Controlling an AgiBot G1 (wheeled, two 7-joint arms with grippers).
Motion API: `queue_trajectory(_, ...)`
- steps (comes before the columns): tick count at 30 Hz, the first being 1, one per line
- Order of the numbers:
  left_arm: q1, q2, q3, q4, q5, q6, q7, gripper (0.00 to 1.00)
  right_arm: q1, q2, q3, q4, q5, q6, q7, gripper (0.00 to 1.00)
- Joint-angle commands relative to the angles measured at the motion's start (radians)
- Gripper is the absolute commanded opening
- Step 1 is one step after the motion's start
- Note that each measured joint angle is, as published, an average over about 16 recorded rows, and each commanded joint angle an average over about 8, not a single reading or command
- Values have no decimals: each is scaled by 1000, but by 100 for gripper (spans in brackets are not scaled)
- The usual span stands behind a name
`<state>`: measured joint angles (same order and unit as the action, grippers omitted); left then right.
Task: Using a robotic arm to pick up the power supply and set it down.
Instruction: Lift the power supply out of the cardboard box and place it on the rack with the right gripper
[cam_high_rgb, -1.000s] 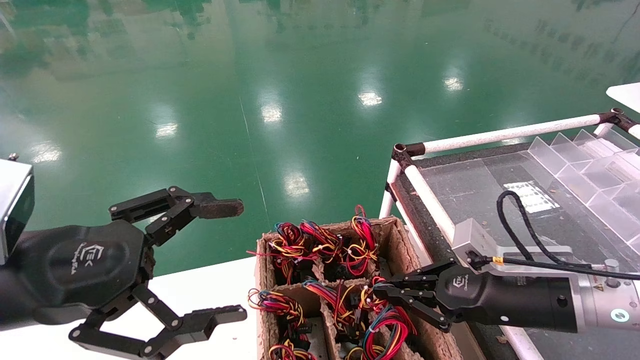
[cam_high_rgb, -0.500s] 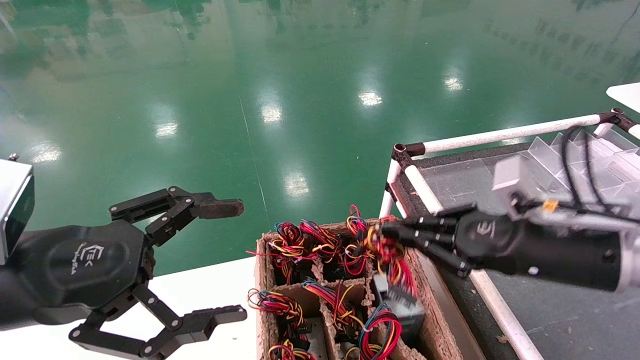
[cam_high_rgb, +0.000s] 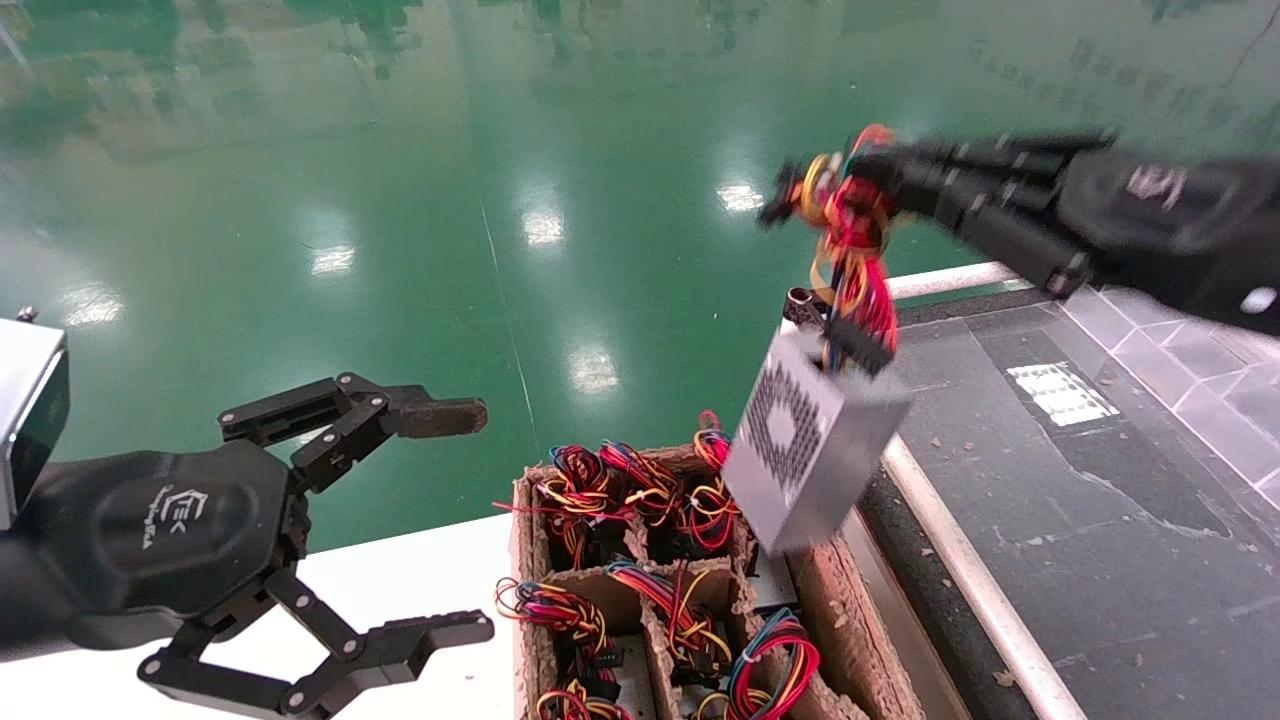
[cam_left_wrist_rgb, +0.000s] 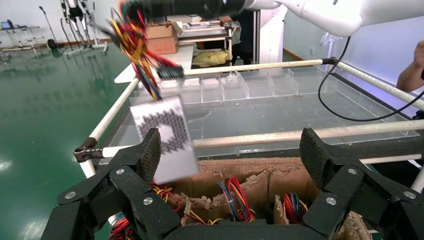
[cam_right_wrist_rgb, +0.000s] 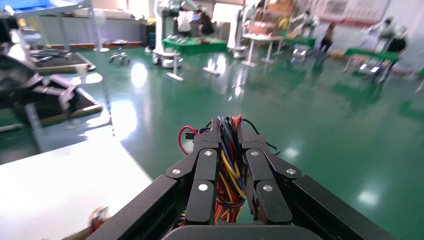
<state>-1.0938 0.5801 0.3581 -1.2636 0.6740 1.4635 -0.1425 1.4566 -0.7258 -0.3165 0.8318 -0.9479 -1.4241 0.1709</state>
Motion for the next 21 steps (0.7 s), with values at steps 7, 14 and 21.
queue_trajectory(7, 0, 0, 0, 0, 0, 0, 0, 100, 112, -13, -5, -137, -74, 50, -101, 0)
queue_trajectory(14, 0, 0, 0, 0, 0, 0, 0, 100, 201, -44, -38, -317, -176, 111, -237, 0)
queue_trajectory(21, 0, 0, 0, 0, 0, 0, 0, 100, 266, -66, -69, -474, -253, 155, -370, 0)
